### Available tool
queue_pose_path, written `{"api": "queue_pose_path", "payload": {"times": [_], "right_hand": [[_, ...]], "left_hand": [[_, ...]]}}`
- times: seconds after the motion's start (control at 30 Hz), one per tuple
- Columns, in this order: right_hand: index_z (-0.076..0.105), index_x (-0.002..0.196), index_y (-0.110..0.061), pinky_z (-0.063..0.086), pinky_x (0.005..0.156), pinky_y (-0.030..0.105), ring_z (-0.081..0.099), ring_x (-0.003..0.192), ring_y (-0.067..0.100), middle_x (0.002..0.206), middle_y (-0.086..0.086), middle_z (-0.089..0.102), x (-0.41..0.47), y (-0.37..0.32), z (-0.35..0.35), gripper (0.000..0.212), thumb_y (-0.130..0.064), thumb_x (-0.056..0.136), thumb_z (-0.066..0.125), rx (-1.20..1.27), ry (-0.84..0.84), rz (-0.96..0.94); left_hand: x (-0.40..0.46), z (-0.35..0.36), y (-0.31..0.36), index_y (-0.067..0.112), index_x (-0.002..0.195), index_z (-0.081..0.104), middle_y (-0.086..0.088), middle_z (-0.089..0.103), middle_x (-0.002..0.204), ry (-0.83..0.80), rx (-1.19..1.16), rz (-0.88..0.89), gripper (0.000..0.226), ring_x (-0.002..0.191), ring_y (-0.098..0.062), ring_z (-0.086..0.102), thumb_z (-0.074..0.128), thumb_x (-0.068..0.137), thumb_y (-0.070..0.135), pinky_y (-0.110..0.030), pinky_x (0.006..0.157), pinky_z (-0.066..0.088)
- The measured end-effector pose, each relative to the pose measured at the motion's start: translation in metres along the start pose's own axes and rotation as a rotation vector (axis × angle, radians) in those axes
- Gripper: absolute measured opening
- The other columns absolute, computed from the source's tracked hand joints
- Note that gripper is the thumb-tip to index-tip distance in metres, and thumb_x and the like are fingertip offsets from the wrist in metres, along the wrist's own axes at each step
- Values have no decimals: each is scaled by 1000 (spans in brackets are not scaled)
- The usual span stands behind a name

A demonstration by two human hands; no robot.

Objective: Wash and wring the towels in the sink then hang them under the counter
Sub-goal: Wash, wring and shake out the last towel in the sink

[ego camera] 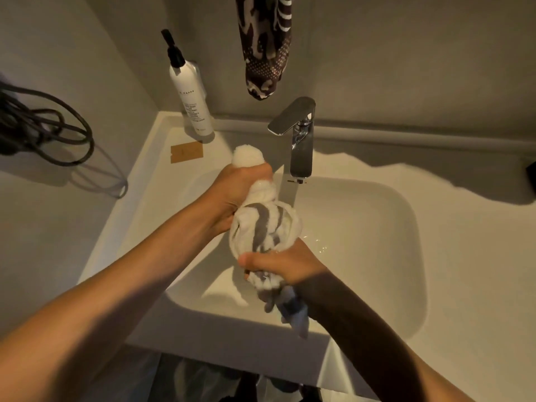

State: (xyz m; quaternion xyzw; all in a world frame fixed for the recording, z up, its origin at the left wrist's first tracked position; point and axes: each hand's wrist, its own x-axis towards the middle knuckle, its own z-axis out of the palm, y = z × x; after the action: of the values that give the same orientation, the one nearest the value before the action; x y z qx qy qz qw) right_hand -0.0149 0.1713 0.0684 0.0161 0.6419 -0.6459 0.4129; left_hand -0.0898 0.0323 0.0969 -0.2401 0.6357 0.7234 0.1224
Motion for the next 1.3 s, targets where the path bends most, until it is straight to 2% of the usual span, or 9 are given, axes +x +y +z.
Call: {"api": "queue_pose_path", "payload": {"times": [0.1, 0.23, 0.33, 0.47, 0.63, 0.87, 1.0, 1.1, 1.3], "right_hand": [[64, 82, -29, 44, 57, 1, 61, 63, -17, 76, -20, 66, 15, 10, 9, 31, -4, 74, 81, -218, 192, -124], [69, 94, -15, 56, 64, 19, 61, 58, -6, 70, -15, 64, 39, 42, 9, 28, -19, 70, 80, -506, 253, -28], [63, 104, -24, 58, 78, 29, 66, 76, 8, 85, -12, 66, 50, 68, 9, 34, -27, 73, 76, -568, 257, 54], [64, 110, -28, 57, 73, 26, 67, 75, 12, 90, -8, 70, 57, 88, 11, 36, -31, 75, 69, -628, 216, 154], [59, 103, -31, 60, 70, 31, 70, 71, 16, 86, -8, 72, 56, 94, 14, 38, -42, 67, 61, -717, 239, 124], [56, 112, -34, 60, 82, 41, 69, 86, 19, 95, -9, 69, 52, 85, 10, 41, -49, 74, 56, -745, 239, 44], [54, 125, -23, 56, 89, 41, 67, 101, 26, 110, -1, 68, 42, 71, 7, 47, -42, 83, 59, -739, 282, 38], [50, 129, -28, 54, 84, 36, 65, 107, 25, 117, -3, 66, 41, 69, 6, 50, -44, 82, 59, -823, 327, -35], [45, 133, -30, 55, 86, 40, 65, 106, 24, 119, -5, 65, 49, 82, 0, 55, -52, 83, 54, -843, 351, -41]], "left_hand": [[11, 7, -6, 14, 87, 59, -3, 60, 74, 140, 340, -11, 10, 62, -14, 57, 70, 86, 13, -15, 43, 43], [34, 10, -54, 12, 107, 63, -12, 69, 109, 153, 698, -36, 24, 94, -27, 66, 68, 86, 22, -26, 73, 47], [40, 11, -88, 8, 122, 63, -16, 67, 122, 212, 789, -111, 41, 110, -33, 64, 67, 85, 25, -31, 81, 49], [40, 11, -113, 7, 120, 62, -15, 66, 121, 239, 793, -159, 39, 112, -34, 62, 65, 85, 22, -36, 90, 52], [41, 8, -119, 8, 115, 63, -13, 67, 117, 262, 759, -174, 34, 98, -29, 60, 63, 84, 21, -30, 78, 46], [39, 9, -107, 11, 108, 61, -14, 66, 116, 284, 700, -176, 23, 105, -32, 62, 61, 86, 20, -30, 81, 47], [30, 11, -93, 12, 106, 61, -13, 66, 113, 296, 619, -139, 21, 105, -32, 63, 61, 86, 18, -30, 81, 48], [27, 13, -89, 14, 97, 59, -10, 65, 103, 290, 581, -94, 12, 94, -28, 61, 62, 86, 16, -28, 75, 45], [36, 18, -99, 13, 101, 59, -10, 64, 103, 293, 580, -140, 16, 99, -29, 63, 62, 86, 18, -28, 75, 46]]}}
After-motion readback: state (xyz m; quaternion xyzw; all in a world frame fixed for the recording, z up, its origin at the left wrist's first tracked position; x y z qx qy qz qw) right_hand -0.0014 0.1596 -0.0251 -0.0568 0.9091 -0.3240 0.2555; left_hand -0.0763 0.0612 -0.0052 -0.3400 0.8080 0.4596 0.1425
